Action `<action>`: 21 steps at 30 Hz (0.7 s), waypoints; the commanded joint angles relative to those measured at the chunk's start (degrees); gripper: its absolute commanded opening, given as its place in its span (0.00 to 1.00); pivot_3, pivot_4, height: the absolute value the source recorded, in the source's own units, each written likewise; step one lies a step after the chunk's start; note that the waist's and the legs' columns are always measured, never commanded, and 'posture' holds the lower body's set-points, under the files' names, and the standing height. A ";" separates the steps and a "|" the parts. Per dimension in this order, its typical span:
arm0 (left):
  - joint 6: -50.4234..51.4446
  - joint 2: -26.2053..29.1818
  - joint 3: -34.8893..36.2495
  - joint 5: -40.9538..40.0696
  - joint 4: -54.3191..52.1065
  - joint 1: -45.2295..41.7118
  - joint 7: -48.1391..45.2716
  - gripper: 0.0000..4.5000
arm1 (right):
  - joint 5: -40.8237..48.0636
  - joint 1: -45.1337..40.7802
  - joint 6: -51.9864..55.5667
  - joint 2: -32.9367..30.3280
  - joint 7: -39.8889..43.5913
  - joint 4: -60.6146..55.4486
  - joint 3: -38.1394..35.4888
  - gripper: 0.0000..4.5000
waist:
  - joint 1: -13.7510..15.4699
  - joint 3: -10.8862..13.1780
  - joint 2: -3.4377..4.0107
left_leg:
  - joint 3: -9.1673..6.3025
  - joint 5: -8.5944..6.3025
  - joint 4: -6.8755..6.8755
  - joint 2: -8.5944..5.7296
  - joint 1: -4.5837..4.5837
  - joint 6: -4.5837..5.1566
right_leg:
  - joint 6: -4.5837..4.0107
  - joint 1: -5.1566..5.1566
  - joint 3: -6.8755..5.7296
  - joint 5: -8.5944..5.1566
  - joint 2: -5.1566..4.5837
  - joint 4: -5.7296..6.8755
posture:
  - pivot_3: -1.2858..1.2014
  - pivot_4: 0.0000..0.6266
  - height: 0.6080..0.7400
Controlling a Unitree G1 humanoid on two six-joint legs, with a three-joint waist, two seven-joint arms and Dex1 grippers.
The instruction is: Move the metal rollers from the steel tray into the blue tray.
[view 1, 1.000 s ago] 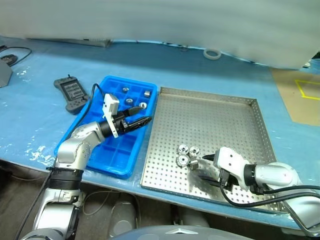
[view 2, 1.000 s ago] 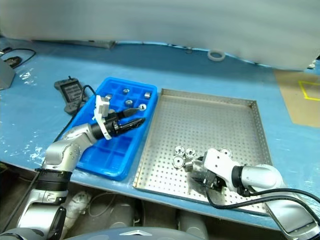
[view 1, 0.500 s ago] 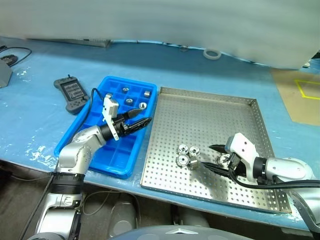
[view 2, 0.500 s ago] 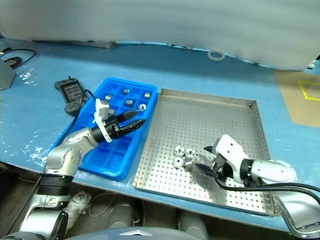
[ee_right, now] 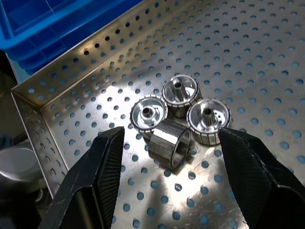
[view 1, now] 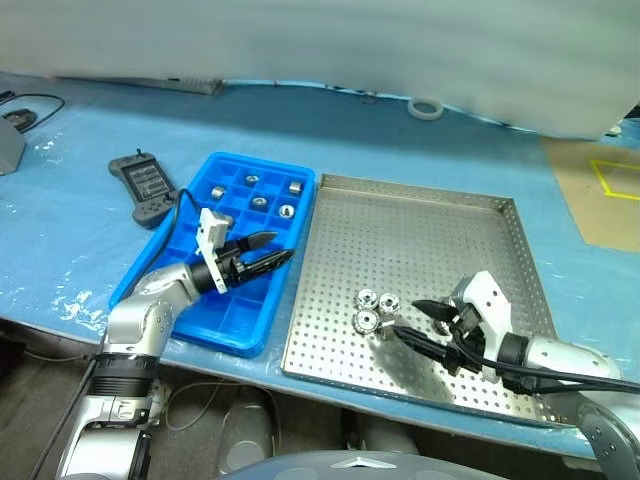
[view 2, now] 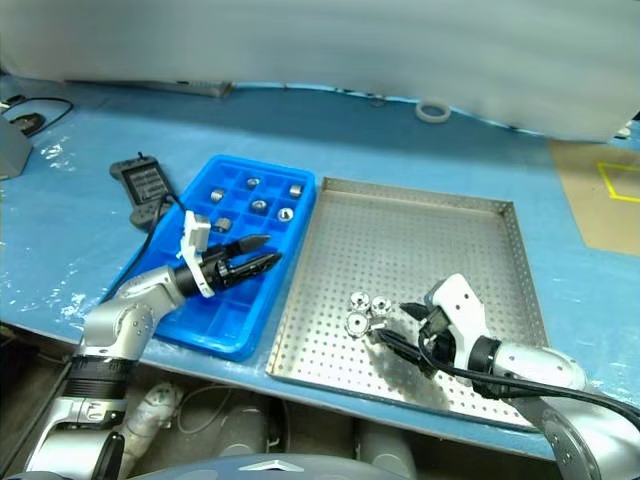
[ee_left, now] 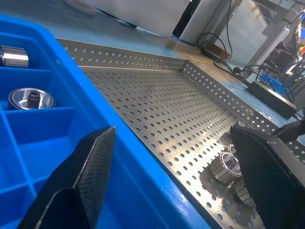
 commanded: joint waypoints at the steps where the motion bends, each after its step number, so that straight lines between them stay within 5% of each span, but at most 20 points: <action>1: -1.22 -0.24 0.05 0.10 -0.53 -0.12 -0.90 0.89 | -1.16 1.59 -4.78 -0.71 1.78 1.88 -0.22 0.72 | -0.14 0.00 0.00 | 0.00 -0.02 0.00 0.00 0.00 -0.01 | -0.02 0.01 0.00 0.02 0.00 -0.05 | 0.44 0.24 1.00; 21: 4.36 1.52 2.40 -2.07 -5.50 -2.68 1.85 0.89 | -7.06 -8.41 -13.16 1.26 -3.05 15.98 -0.68 0.72 | -0.17 -0.03 0.03 | 0.01 -0.03 0.05 -0.01 0.01 0.02 | -0.13 0.08 -0.03 0.08 0.00 -0.06 | 0.45 0.24 1.00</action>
